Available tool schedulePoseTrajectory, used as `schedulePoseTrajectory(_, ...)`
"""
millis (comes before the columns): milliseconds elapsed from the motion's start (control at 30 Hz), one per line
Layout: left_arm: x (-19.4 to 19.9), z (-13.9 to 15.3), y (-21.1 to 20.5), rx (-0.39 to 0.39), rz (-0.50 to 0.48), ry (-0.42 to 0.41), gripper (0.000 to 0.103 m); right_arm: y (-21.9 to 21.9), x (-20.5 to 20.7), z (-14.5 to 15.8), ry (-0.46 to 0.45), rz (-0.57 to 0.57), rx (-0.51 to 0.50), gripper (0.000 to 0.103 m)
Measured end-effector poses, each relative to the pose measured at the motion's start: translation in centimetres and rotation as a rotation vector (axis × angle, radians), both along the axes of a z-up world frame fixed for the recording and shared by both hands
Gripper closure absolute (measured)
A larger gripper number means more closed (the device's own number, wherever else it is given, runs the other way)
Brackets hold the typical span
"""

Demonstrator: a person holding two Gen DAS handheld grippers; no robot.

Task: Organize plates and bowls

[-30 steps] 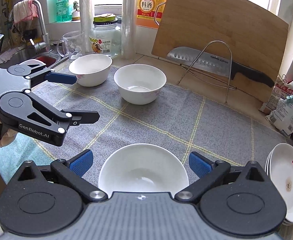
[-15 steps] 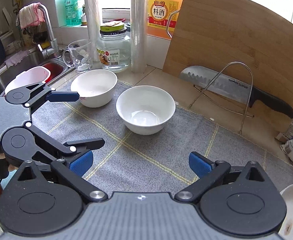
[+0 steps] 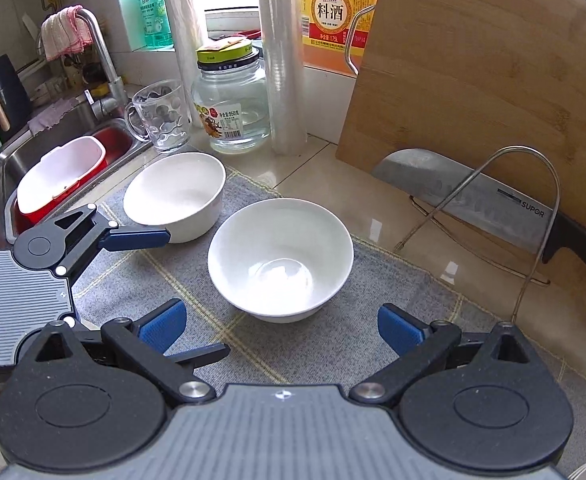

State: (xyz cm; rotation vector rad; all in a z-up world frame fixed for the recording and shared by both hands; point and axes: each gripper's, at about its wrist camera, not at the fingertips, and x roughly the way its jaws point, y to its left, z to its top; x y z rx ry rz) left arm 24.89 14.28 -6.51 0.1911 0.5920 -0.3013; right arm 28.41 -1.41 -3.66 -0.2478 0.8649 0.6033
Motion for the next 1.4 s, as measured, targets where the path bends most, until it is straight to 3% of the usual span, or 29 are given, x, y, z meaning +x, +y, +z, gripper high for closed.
schedulePoseTrajectory(633,2.5,-1.5,-1.0,-0.011,-0.004,0.022,0.006,1.4,5.8,-2.3,0.079,0.054,0.013,0.000)
schedulePoseTrajectory(933,3.0,-1.7,-1.1,-0.025,-0.017,0.024,0.015,2.0,7.8,-3.0,0.114,0.048,0.040,0.001)
schedulePoseTrajectory(1400,3.1,-1.5,-0.6,-0.042,-0.033,0.016,0.017,2.9,9.0,-3.5,0.130,0.072,0.044,0.016)
